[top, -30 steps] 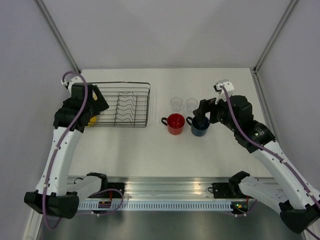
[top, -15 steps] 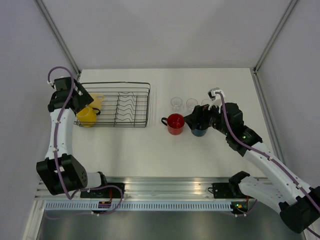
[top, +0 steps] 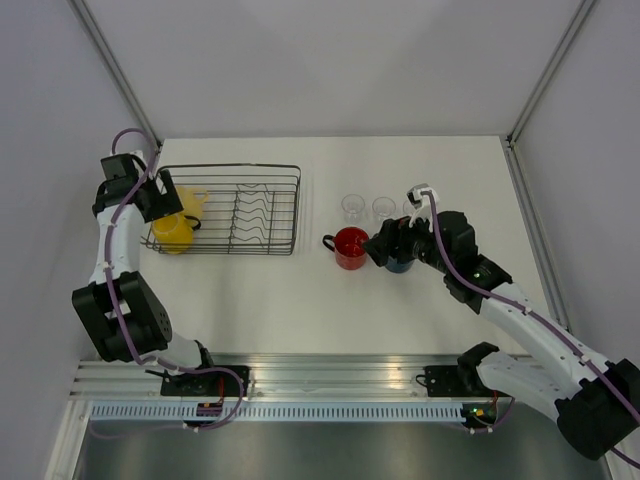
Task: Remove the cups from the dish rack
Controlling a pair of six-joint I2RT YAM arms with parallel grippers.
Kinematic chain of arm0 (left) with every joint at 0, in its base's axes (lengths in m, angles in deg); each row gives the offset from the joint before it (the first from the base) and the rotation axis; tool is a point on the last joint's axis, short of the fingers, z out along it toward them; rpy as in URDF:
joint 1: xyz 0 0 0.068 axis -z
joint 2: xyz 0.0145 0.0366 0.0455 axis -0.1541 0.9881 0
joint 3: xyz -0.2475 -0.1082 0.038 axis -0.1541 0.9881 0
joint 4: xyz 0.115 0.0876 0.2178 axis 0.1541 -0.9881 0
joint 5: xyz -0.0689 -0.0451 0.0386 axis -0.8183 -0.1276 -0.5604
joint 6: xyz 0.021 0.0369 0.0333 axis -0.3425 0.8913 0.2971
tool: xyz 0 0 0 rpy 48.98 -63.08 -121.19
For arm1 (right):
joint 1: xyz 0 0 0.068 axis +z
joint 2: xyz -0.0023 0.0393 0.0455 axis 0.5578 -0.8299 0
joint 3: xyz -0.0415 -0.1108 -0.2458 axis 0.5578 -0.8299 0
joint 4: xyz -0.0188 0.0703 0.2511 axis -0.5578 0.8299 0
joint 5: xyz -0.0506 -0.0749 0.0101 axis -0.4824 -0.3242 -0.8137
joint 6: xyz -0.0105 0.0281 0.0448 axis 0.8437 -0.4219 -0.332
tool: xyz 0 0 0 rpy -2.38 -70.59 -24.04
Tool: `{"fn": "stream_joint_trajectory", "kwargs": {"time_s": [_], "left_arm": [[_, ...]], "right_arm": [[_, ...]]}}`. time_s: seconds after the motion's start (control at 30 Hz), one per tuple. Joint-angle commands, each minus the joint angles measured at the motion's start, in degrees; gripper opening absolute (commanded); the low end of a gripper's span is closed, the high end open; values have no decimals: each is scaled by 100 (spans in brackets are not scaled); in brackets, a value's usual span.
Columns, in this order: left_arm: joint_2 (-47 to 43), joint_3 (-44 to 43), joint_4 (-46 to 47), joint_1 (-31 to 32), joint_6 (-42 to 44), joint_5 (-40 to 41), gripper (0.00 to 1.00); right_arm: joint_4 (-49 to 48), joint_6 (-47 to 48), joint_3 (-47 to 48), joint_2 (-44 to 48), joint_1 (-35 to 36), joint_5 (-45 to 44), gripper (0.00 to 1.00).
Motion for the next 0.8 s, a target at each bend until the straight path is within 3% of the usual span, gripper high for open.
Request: {"fn": "stream_joint_trajectory", "kwargs": {"time_s": [0.0, 0.07, 0.47, 0.77], "left_arm": [[-83, -24, 282, -33, 1025, -465, 100], [-13, -94, 159, -51, 1192, -212, 100], [558, -411, -210, -165, 1650, -993, 100], [673, -332, -228, -218, 1738, -519, 100]], "right_arm": [[-392, 72, -37, 182, -10, 155, 98], [-366, 115, -45, 235, -1, 155, 98], [-339, 133, -81, 367, -10, 287, 98], [-330, 151, -98, 446, -10, 286, 98]]}}
